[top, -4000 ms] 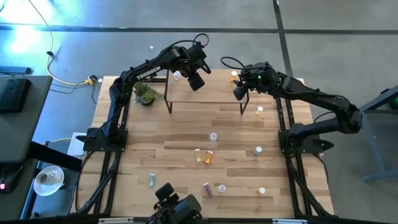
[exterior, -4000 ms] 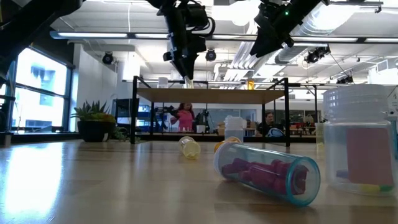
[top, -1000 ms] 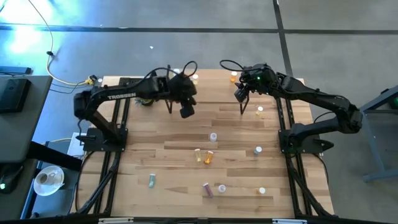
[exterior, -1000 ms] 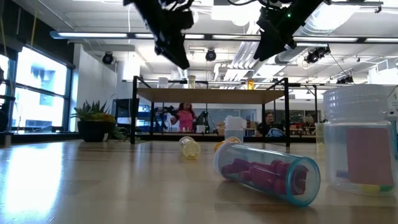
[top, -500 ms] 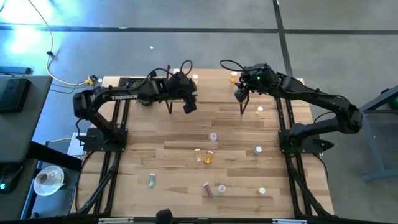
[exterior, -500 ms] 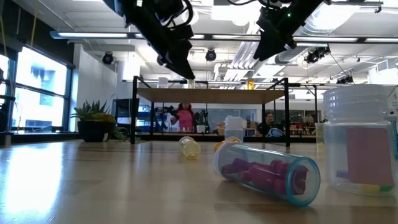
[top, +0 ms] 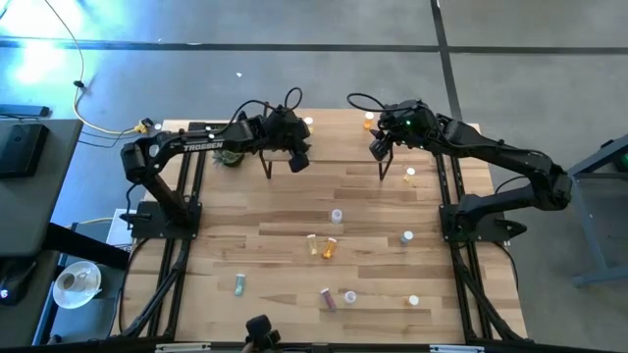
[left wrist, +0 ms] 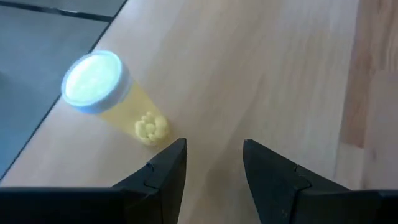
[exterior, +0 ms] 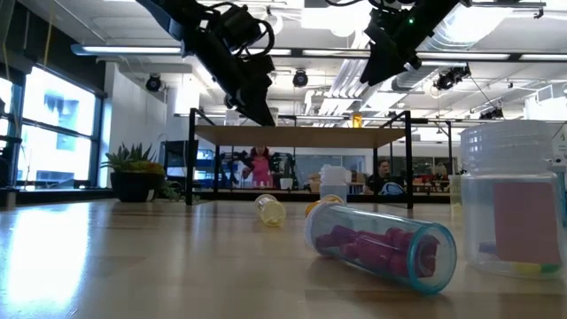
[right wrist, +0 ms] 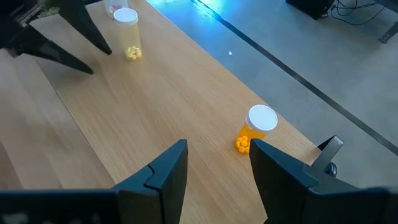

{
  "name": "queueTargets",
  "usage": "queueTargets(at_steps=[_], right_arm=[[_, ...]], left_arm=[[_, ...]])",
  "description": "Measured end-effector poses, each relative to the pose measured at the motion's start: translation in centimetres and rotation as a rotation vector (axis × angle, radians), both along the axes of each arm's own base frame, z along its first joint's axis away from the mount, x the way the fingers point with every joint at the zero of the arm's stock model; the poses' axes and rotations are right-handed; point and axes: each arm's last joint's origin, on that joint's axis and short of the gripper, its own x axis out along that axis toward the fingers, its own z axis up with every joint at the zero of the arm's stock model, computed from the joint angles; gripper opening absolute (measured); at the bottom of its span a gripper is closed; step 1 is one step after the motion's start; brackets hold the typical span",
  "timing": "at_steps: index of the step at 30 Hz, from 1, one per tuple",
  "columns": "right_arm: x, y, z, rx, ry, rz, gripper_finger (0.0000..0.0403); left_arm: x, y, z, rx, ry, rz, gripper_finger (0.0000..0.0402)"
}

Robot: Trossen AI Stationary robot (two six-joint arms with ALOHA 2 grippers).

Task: Pick and place medicine bottles onto shelf by color
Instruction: Put the yellow pill bottle on the shelf

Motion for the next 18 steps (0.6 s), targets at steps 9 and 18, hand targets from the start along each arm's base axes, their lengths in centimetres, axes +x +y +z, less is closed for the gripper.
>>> queueTargets(at_steps=[9, 18], right_arm=[[0.0, 0.0, 0.0, 0.000, -0.001, 0.000, 0.0165], [0.0, 0.0, 0.0, -0.001, -0.001, 0.000, 0.0165]], left_arm=[[0.2, 0.4, 0.3, 0.033, -0.040, 0.009, 0.0149], [-0.4, 1.4, 0.3, 0.024, -0.057, 0.059, 0.0149]])
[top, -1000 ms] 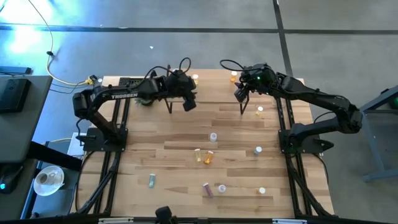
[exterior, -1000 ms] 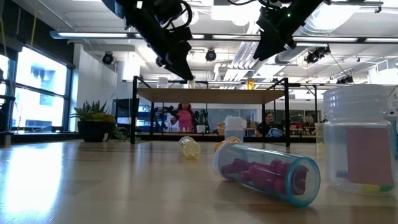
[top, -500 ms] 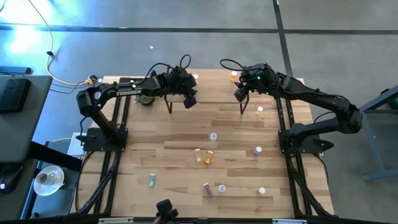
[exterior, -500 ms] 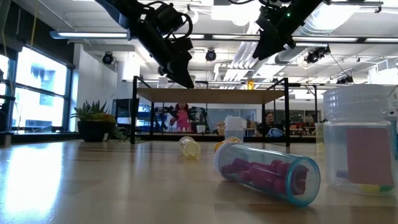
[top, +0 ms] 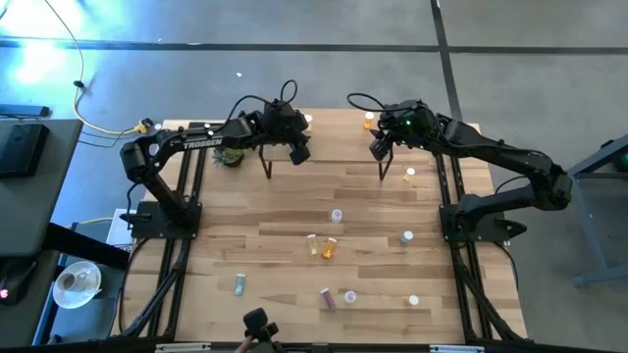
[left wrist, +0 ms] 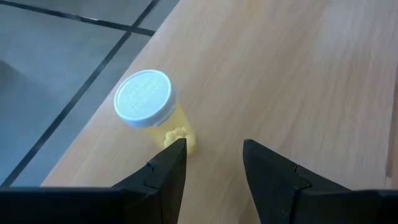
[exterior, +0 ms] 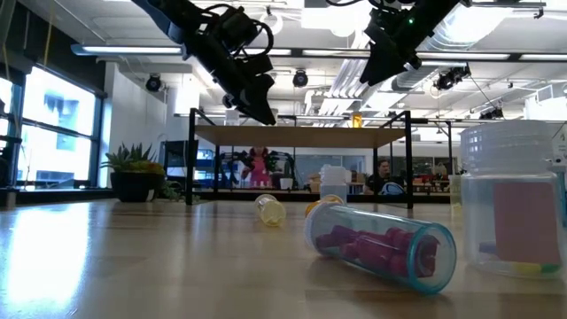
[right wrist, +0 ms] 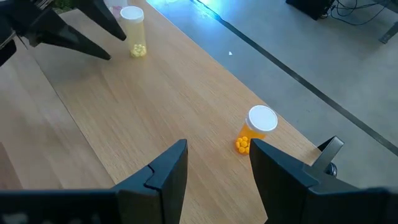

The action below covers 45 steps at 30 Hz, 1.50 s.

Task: Pick and place medicine bottles onto shelf by color
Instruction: Put the yellow pill bottle on the shelf, then put the blue pill bottle on the shelf

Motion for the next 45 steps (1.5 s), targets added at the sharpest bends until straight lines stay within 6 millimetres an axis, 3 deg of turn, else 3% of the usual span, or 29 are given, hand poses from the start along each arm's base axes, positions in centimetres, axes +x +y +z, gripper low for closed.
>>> queueTargets(at_steps=[25, 31, 45], right_arm=[[0.0, 0.0, 0.0, 0.005, -0.004, -0.004, 0.0165], [0.0, 0.0, 0.0, 0.005, -0.005, -0.005, 0.0165], [0.0, 0.0, 0.0, 0.005, -0.005, -0.005, 0.0165]], left_arm=[[0.0, -0.3, -0.2, -0.051, -0.004, 0.033, 0.0149], [0.4, -0.7, -0.2, -0.080, -0.037, -0.037, 0.0149], [0.0, 0.4, 0.3, -0.036, -0.075, 0.004, 0.0149]])
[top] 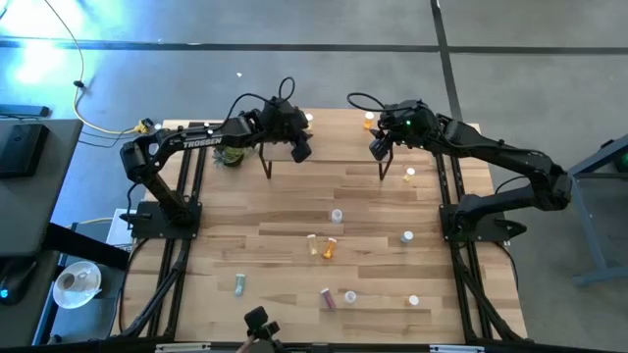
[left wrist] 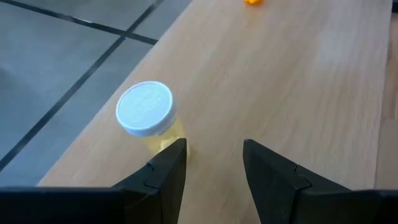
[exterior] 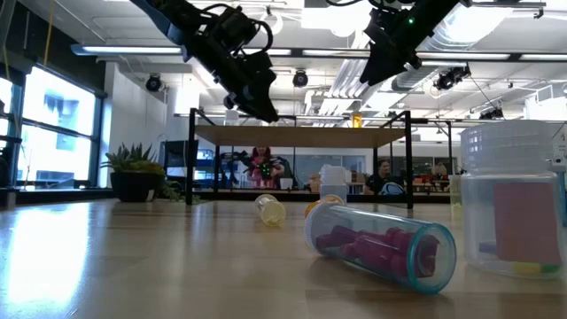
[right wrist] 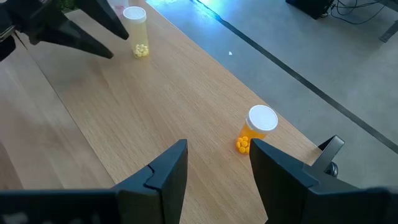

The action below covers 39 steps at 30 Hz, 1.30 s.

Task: Pick and place medicine bottles onto shelf by color
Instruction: Put the blue pill bottle on the shelf

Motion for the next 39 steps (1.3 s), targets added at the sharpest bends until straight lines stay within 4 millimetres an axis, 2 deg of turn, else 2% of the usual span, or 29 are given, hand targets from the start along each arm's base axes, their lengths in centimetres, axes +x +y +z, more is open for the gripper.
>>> queueTargets(at_steps=[7, 12, 16, 21, 27, 30, 33, 39], right_arm=[[0.0, 0.0, 0.0, 0.000, 0.000, 0.000, 0.0165], [0.0, 0.0, 0.0, 0.000, 0.000, 0.000, 0.0165], [-0.1, 0.3, 0.2, 0.004, -0.005, 0.014, 0.0165], [-0.4, 1.5, 0.6, 0.004, -0.006, 0.056, 0.0165], [-1.0, 3.5, 0.7, 0.060, 0.013, 0.091, 0.0165], [-1.1, 4.4, 0.3, 0.113, 0.041, 0.095, 0.0165], [-1.2, 5.5, -0.1, 0.166, 0.080, 0.104, 0.0165], [-1.5, 7.7, -0.9, 0.248, 0.157, 0.133, 0.0165]], left_arm=[[0.3, -0.3, 0.0, -0.009, -0.006, -0.013, 0.0149], [0.6, -1.5, 0.5, -0.008, -0.006, -0.044, 0.0149], [0.2, -2.7, 2.1, 0.001, -0.020, -0.065, 0.0149], [-1.1, -4.5, 5.0, 0.035, -0.068, -0.089, 0.0149], [-3.2, -7.7, 8.5, 0.070, -0.132, -0.142, 0.0149], [-3.9, -9.3, 9.5, 0.086, -0.160, -0.183, 0.0149], [-4.5, -10.6, 8.7, 0.075, -0.173, -0.222, 0.0149], [-5.4, -12.0, 4.3, 0.003, -0.239, -0.228, 0.0149]])
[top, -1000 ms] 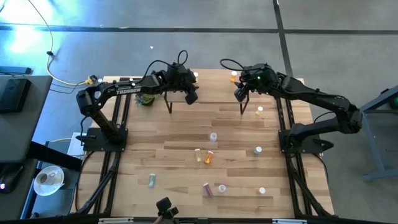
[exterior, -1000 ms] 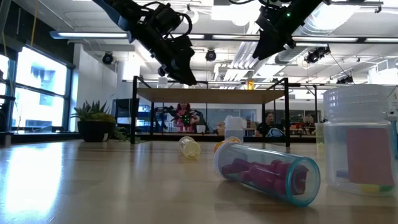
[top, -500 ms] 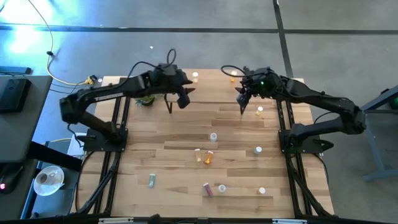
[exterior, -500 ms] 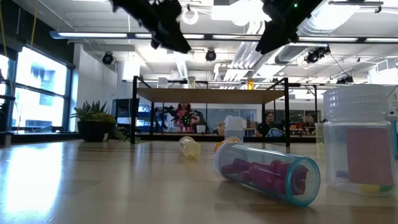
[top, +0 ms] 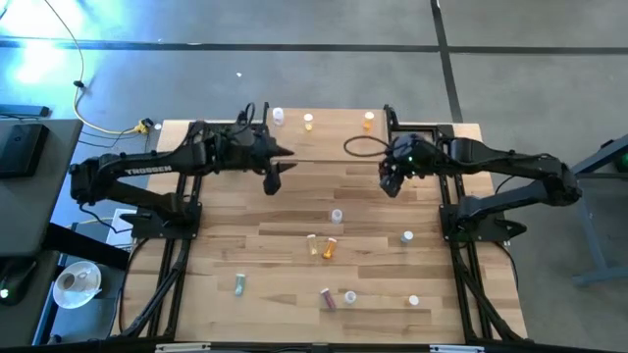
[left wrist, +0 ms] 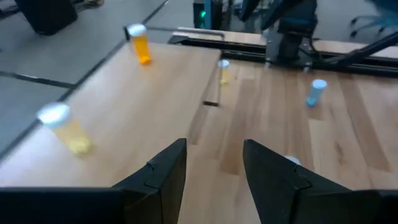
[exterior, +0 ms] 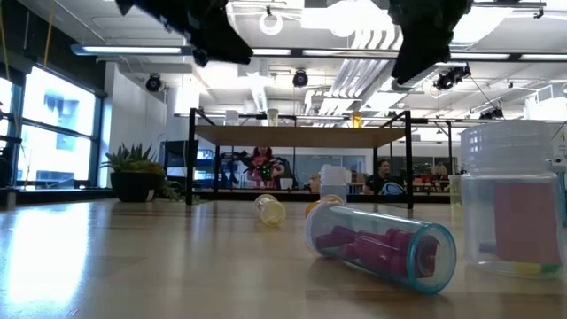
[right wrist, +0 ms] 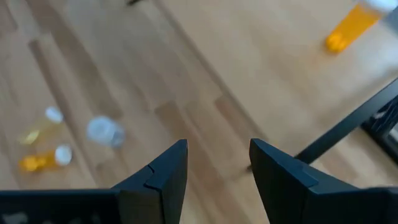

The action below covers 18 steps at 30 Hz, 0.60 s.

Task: Pick and place medicine bottles onto shelf by color
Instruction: Put the blue pill bottle on the shelf

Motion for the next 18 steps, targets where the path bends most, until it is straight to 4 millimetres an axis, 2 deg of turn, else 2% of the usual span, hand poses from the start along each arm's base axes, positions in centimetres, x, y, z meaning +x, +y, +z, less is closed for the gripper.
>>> queueTargets(at_steps=[4, 12, 18], right_arm=[[-0.2, 1.3, -0.8, 0.046, 0.047, 0.008, 0.0165], [-0.9, 3.8, -4.5, 0.144, 0.159, -0.031, 0.0165], [-1.6, 6.0, -6.5, 0.201, 0.200, -0.059, 0.0165]], left_arm=[[-0.2, -0.9, -1.8, -0.035, -0.069, -0.030, 0.0149], [-0.1, -2.8, -4.2, -0.082, -0.086, -0.074, 0.0149], [-0.2, -4.2, -5.9, -0.115, -0.142, -0.108, 0.0149]])
